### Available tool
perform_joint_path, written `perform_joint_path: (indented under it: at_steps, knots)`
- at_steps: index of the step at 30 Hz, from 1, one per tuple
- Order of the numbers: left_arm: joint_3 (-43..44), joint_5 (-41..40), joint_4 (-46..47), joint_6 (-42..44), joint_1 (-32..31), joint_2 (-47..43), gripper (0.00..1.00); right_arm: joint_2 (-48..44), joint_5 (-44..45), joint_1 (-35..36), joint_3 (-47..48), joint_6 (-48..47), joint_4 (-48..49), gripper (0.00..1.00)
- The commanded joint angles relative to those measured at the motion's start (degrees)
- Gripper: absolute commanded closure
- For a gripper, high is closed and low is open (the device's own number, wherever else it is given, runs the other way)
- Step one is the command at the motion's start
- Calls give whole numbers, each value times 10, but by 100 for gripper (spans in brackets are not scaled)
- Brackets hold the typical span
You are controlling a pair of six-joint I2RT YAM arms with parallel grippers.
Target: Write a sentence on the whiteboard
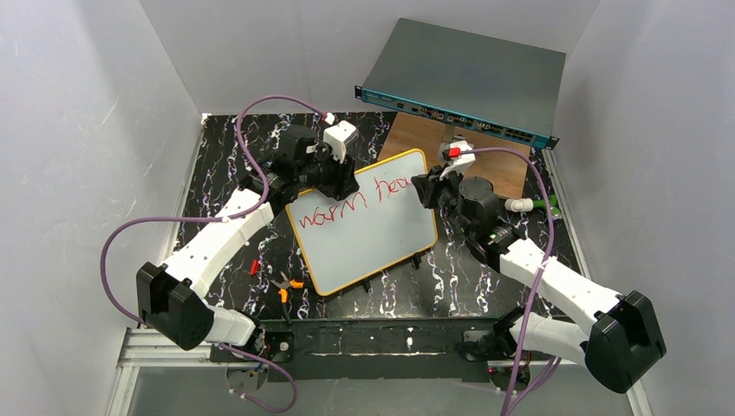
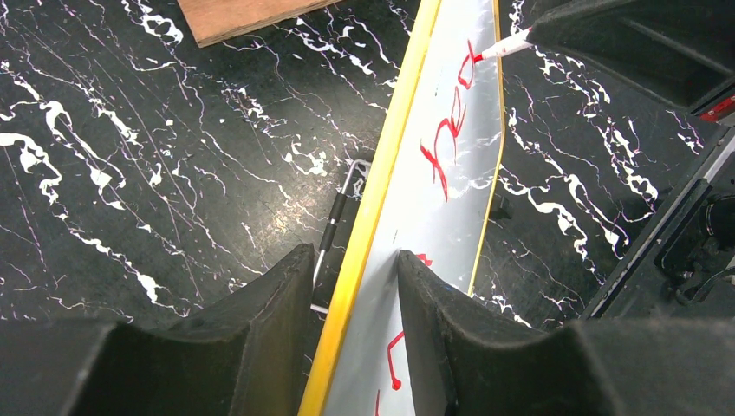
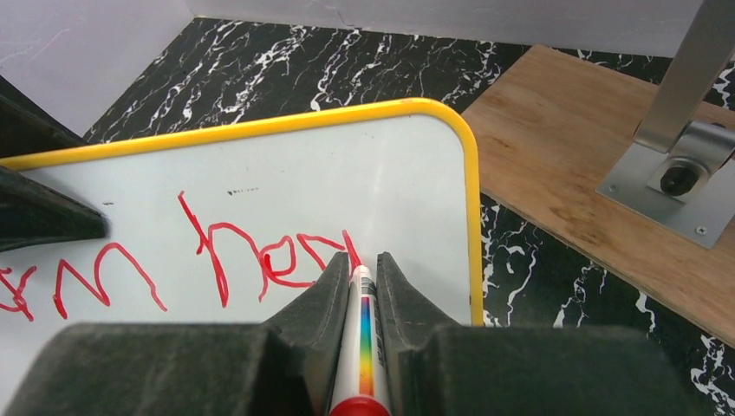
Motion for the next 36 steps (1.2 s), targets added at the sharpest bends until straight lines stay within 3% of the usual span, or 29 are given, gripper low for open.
perform_joint_path:
  at_steps: [1, 22, 36]
  knots:
    - [24, 10, 24, 7, 0, -22, 100, -19, 16, -1, -10, -3, -5, 99]
    - [28, 11, 30, 4, 0, -16, 100, -52, 7, -1, 43, -37, -29, 99]
    - [24, 12, 27, 5, 0, -20, 100, -2, 21, -2, 81, -47, -5, 99]
